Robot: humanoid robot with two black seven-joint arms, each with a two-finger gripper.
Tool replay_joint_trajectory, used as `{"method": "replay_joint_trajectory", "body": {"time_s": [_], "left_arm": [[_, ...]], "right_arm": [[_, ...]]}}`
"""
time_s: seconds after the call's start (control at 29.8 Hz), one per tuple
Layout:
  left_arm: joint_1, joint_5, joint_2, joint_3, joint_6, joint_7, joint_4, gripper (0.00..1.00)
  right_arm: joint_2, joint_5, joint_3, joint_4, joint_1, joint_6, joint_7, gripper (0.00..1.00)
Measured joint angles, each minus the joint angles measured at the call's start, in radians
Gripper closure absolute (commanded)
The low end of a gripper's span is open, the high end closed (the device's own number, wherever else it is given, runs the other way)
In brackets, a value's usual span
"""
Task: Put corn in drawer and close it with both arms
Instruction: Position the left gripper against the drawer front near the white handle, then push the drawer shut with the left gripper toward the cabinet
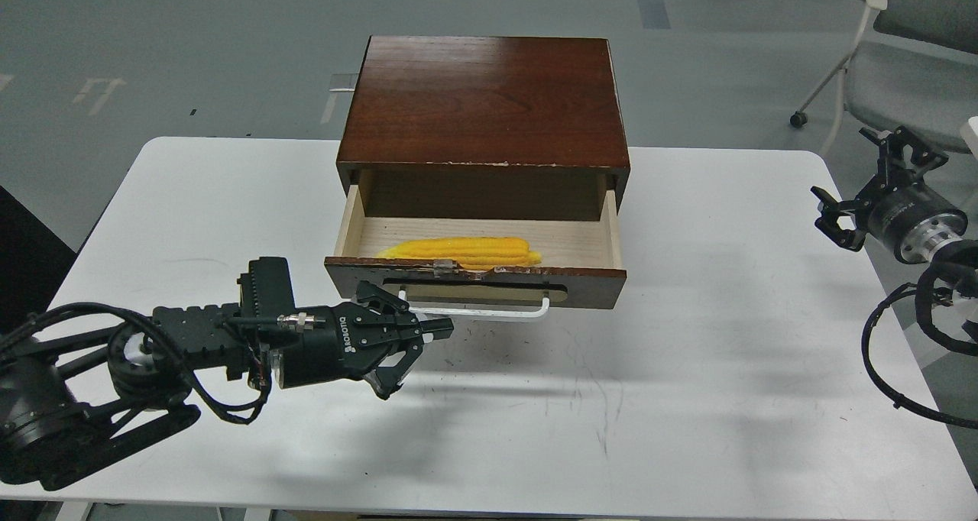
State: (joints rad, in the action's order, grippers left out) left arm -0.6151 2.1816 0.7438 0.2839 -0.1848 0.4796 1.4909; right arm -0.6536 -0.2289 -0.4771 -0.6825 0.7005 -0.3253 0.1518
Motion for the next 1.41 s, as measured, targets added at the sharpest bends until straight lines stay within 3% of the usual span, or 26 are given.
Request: {"method": "replay_joint_trajectory", "body": {"time_s": [0.91, 1.41], "left_arm": [[0.000, 0.000, 0.009, 0.013, -0.013, -0.006, -0.006, 1.00], [-0.003, 0.000, -0.032, 0.043, -0.009, -0.006, -0.068, 1.00]], "right_arm": [[0.002, 0.000, 0.015, 0.000, -0.007, 0.000, 0.000, 0.05], [0.008, 0.000, 0.015, 0.000, -0.007, 0.000, 0.001, 0.05]]}}
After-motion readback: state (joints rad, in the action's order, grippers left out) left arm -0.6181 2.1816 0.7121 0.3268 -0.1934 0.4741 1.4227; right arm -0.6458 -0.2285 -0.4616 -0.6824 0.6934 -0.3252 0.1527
